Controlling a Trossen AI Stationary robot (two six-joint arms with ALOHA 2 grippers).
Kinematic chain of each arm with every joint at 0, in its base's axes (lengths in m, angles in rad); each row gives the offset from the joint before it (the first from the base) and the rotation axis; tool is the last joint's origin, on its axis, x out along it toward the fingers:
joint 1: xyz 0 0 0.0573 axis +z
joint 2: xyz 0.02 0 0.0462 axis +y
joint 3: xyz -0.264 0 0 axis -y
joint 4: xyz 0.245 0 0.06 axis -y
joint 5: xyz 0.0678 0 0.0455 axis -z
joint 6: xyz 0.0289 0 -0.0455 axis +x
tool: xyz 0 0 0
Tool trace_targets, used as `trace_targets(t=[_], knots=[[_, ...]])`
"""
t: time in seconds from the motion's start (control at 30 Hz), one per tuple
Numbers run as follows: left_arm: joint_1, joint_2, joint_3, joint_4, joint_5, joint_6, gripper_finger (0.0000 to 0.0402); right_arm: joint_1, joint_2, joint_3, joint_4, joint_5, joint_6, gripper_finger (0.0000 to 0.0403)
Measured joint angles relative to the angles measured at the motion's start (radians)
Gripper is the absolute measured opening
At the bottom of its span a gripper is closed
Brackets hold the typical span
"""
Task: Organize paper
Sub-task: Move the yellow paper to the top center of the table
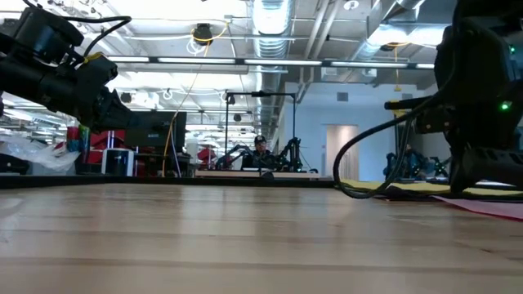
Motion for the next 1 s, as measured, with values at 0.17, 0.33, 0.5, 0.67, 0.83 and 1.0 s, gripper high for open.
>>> trace_targets(t=[0.17, 0.33, 0.5, 0.67, 0.83, 1.0], knots=[[0.0, 0.0, 0.0, 0.0, 0.0, 0.0, 0.0, -0.001, 0.0, -0.001, -0.047, 0.046, 0.025, 0.007], [0.0, 0.0, 0.0, -0.002, 0.0, 0.0, 0.0, -0.009, 0.0, -0.016, -0.017, 0.063, 0.024, 0.007], [0.0, 0.0, 0.0, -0.003, 0.0, 0.0, 0.0, -0.012, 0.0, -0.055, 0.037, 0.044, 0.023, 0.007], [0.0, 0.0, 0.0, -0.003, 0.0, 0.0, 0.0, -0.023, 0.0, -0.075, 0.05, 0.041, 0.025, 0.007], [0.0, 0.0, 0.0, -0.003, 0.0, 0.0, 0.0, -0.057, 0.0, -0.099, 0.078, 0.041, 0.036, 0.0064], [0.0, 0.0, 0.0, -0.003, 0.0, 0.0, 0.0, -0.084, 0.0, -0.104, 0.118, 0.041, 0.028, 0.0023]])
